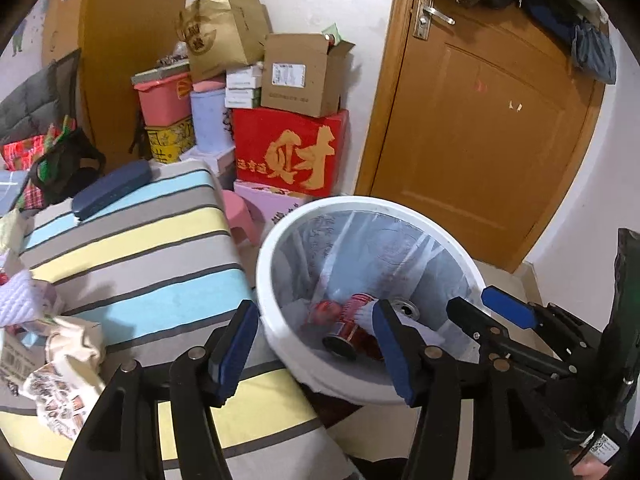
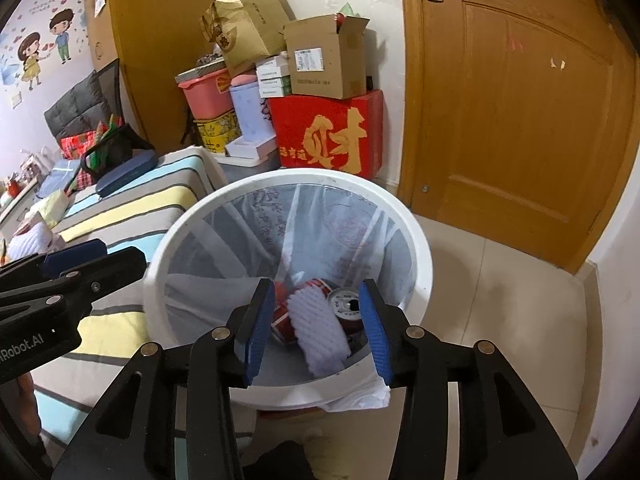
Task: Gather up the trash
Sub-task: 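Move both tools back over the table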
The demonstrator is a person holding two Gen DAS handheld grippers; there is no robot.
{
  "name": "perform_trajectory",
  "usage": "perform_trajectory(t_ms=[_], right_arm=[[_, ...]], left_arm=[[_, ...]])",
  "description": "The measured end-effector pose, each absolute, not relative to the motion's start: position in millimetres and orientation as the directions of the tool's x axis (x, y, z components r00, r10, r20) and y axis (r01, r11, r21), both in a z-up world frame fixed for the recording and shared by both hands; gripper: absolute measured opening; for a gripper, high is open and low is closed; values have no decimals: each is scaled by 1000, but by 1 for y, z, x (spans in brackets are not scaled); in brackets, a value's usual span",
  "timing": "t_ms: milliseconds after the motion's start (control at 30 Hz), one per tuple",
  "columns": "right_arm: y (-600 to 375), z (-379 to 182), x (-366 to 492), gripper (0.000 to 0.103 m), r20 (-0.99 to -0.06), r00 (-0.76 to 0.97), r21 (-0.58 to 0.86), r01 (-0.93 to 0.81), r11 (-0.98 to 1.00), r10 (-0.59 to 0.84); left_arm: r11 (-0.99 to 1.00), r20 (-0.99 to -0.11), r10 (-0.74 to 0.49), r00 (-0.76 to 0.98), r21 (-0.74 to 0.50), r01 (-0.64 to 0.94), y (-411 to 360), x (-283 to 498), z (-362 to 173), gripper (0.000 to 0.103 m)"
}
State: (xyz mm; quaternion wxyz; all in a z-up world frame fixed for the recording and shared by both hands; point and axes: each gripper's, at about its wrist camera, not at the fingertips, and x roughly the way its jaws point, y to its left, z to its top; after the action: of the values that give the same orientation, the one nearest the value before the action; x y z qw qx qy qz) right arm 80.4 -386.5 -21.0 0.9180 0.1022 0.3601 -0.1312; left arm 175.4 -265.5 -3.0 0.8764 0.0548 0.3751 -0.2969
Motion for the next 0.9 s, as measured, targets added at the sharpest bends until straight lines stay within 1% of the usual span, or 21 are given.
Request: perform_trajectory(t_ms=[467, 900], right_arm=[[-351, -8, 76, 46, -645, 756, 118, 240, 964, -109], [-306, -1, 77, 46, -620, 783, 112, 146, 983, -46]], left_arm=[[869, -631, -439, 639, -118, 481, -201, 148, 21, 59], [910, -618, -382, 687, -123, 395, -136, 130, 24, 59]])
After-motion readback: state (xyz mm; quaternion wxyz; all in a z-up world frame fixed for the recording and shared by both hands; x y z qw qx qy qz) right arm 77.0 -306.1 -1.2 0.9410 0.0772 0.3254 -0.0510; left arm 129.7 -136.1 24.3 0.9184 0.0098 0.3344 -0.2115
